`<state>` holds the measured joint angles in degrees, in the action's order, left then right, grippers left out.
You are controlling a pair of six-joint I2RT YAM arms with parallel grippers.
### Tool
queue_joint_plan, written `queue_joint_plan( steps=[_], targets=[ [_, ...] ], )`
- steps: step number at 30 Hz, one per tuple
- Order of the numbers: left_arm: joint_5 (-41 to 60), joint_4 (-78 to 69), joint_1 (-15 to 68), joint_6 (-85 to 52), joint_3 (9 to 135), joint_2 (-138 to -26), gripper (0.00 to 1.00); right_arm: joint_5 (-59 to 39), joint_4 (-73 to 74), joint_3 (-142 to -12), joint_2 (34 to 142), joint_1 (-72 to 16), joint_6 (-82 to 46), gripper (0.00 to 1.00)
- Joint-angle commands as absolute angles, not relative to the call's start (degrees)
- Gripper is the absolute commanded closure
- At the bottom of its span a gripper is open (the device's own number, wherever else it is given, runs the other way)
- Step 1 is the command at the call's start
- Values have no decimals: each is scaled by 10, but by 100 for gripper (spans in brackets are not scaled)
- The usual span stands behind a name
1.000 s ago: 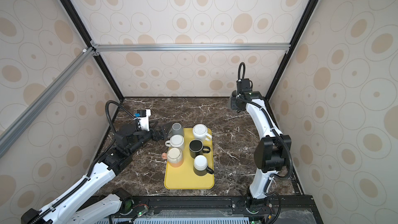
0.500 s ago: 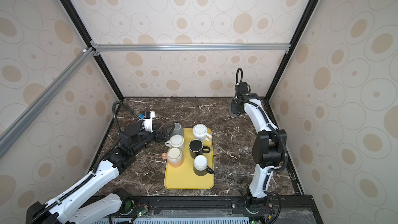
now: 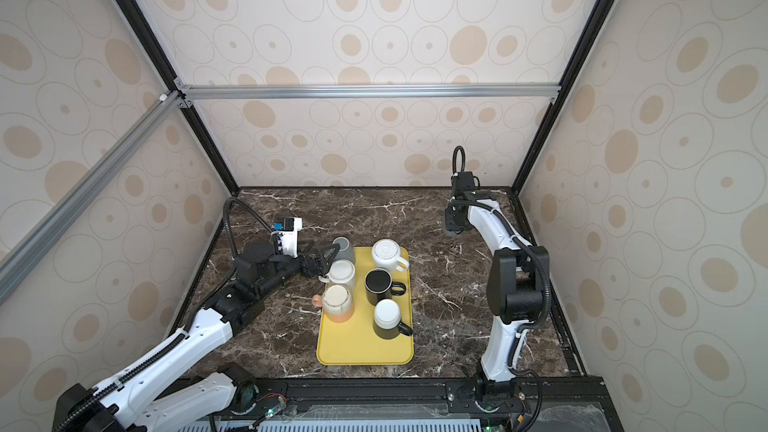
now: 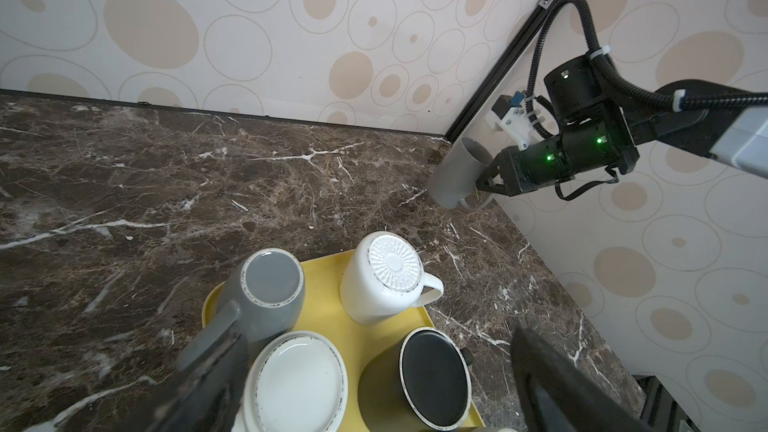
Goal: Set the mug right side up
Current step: 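Lower the grey mug upright onto the table beyond the tray with the right gripper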
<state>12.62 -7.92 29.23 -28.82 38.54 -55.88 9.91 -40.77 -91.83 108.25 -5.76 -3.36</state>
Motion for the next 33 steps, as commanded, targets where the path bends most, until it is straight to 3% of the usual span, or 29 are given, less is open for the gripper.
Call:
queue_joint_plan(
  steps=[1,33],
  targets=[
    [133,-95,289,-287,385,-558,2,127,-354,-913,1076,-55,-27,100],
    [151,-125,292,-301,360,-576,2,155,-300,-877,1100,-55,-17,100]
  ],
)
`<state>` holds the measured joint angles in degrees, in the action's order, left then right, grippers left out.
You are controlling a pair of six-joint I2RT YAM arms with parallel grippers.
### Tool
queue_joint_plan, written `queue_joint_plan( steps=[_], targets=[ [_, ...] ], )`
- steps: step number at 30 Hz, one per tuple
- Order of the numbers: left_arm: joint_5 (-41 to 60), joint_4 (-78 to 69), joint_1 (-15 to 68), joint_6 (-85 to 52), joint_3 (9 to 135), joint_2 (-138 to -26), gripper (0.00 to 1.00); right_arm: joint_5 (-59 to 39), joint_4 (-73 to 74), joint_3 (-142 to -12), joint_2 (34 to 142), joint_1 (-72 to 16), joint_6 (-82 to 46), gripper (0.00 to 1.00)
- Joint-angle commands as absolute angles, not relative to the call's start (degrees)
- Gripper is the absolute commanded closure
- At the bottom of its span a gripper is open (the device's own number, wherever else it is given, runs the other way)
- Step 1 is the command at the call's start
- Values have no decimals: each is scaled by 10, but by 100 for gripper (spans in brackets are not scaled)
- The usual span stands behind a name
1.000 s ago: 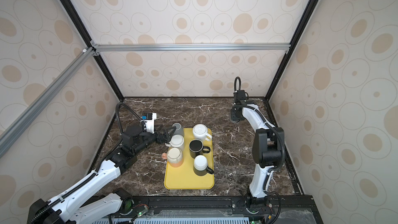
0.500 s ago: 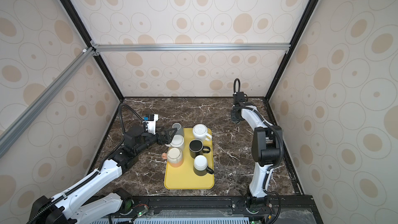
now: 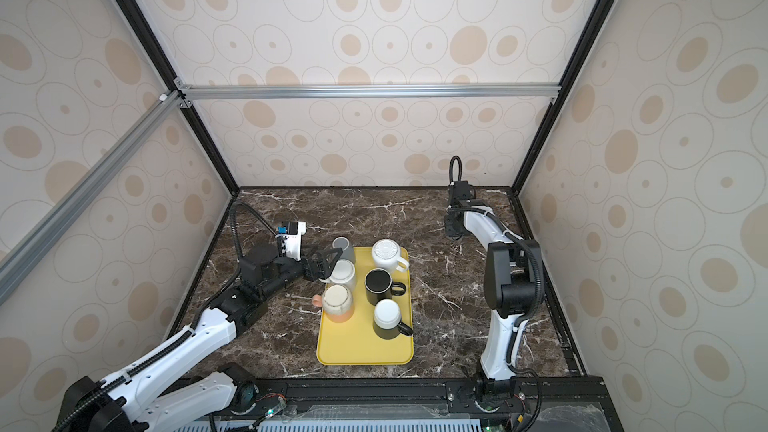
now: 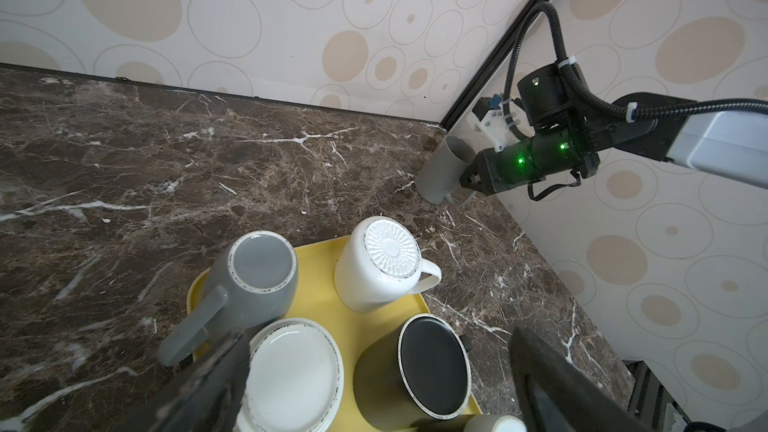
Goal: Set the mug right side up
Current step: 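Lower the grey mug upright onto the table beyond the tray with the right gripper, then release the grey mug and draw the right gripper back toward the tray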
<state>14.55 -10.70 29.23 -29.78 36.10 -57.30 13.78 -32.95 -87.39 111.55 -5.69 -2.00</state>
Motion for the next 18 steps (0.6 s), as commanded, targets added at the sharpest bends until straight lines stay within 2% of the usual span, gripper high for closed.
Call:
queue_joint_plan(
  steps=[1,2,7,11,14,18],
  targets=[
    [152,-125,292,-301,359,-576,2,155,-301,-877,1099,-55,-18,100],
    [151,-127,293,-301,358,-576,2,154,-302,-877,1098,-55,-19,100],
    [150,-122,292,-300,359,-570,2,145,-307,-877,1091,-55,-23,74],
    [147,-118,293,-298,358,-565,2,138,-310,-873,1082,-55,-28,62],
    [146,-113,292,-295,359,-563,1,141,-316,-872,1072,-55,-31,57],
    [141,-105,292,-289,360,-563,1,146,-330,-859,1026,-56,-50,57]
  ],
)
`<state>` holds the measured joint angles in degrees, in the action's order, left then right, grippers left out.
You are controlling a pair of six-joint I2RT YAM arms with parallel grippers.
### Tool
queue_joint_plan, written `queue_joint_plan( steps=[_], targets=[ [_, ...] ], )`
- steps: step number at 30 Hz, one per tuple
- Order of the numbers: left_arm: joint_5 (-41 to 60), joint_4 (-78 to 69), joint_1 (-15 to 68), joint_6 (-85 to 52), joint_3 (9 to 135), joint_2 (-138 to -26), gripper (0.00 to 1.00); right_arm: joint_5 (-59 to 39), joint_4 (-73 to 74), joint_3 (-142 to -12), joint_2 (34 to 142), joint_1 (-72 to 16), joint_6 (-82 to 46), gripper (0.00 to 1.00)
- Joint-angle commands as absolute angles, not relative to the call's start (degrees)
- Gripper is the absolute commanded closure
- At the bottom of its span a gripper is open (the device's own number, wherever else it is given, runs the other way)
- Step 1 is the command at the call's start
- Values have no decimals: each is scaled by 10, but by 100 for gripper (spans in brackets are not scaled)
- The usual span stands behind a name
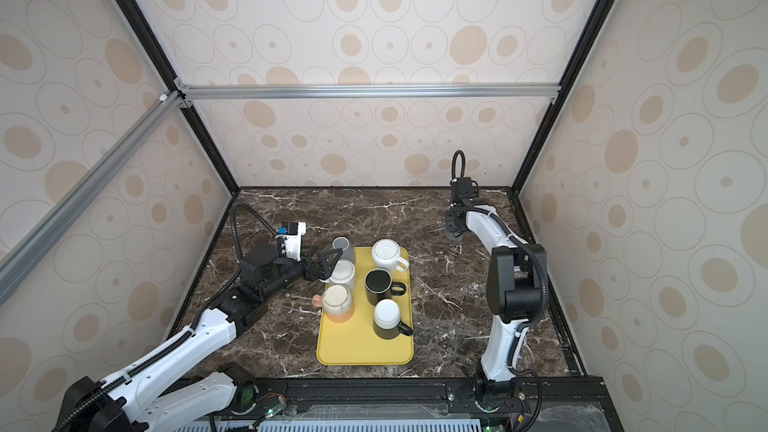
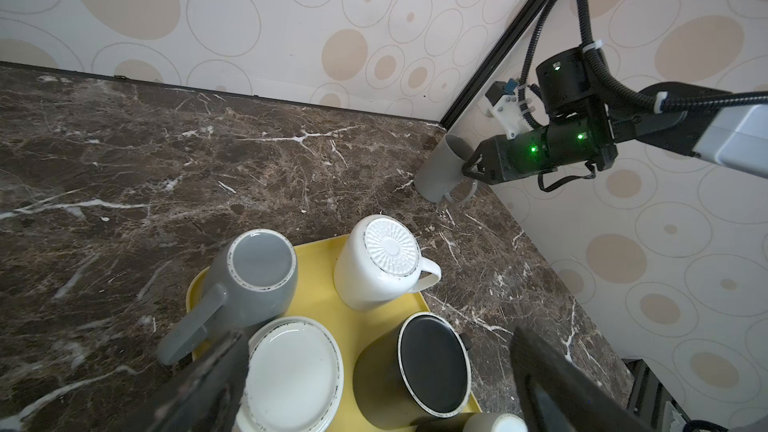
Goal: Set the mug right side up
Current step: 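Release the grey mug and draw the right gripper back toward the tray, then lower the right gripper over the upside-down white mug nearest the robot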
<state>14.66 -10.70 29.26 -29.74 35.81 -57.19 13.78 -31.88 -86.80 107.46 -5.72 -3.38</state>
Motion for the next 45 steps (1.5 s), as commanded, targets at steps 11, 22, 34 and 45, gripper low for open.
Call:
queue_joint_plan(
  steps=[11,22,34,45],
  targets=[
    [150,-71,292,-280,363,-561,2,83,-400,-698,708,-284,-88,56],
    [157,-28,293,-257,379,-556,1,26,-532,-618,585,-485,-85,44],
    [154,-21,292,-252,361,-534,1,14,-557,-589,666,-546,-97,55],
    [158,-55,293,-259,342,-541,1,21,-531,-573,734,-548,-80,56]
  ],
)
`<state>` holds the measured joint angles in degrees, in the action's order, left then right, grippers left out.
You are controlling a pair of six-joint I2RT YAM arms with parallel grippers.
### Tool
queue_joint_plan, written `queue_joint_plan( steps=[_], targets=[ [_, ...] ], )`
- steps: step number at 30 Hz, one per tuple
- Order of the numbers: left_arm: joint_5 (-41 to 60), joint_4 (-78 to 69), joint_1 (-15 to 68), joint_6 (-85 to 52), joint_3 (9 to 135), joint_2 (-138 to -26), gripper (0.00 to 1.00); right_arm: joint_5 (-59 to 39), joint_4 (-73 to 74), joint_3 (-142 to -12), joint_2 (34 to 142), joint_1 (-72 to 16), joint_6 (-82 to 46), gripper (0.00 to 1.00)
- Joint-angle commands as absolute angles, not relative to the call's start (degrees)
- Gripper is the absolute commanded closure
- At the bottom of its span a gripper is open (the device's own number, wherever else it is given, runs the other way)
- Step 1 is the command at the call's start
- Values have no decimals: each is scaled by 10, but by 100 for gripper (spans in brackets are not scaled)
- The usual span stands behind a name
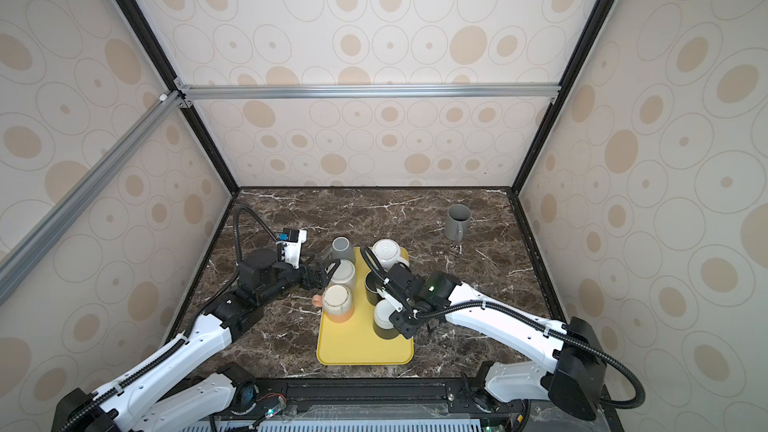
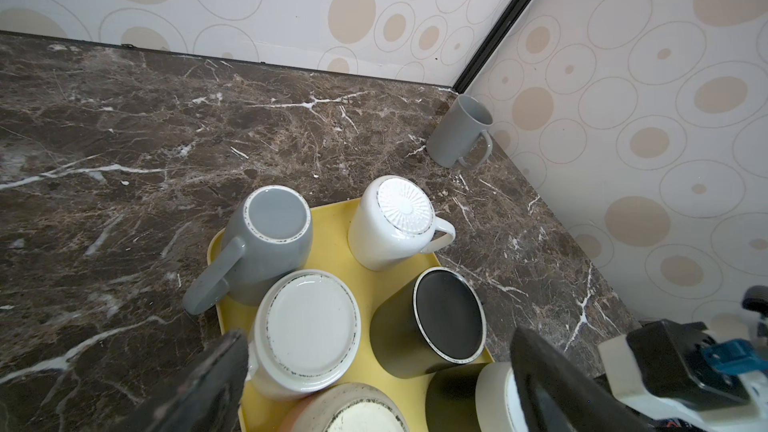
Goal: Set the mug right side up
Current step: 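Lower the right gripper over the upside-down white mug nearest the robot, then close the right gripper around the white mug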
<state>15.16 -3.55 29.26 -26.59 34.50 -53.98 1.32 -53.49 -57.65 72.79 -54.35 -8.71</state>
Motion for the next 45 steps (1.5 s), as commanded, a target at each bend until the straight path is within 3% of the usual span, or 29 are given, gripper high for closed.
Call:
queue_joint_plan(
  steps=[1,32,45],
  targets=[
    [161,-59,293,-261,341,-544,1,24,-529,-574,738,-548,-79,56],
    [178,-95,292,-269,341,-585,1,36,-457,-547,830,-548,-63,56],
    [184,-105,292,-272,338,-595,1,53,-427,-533,847,-547,-63,63]
  ],
)
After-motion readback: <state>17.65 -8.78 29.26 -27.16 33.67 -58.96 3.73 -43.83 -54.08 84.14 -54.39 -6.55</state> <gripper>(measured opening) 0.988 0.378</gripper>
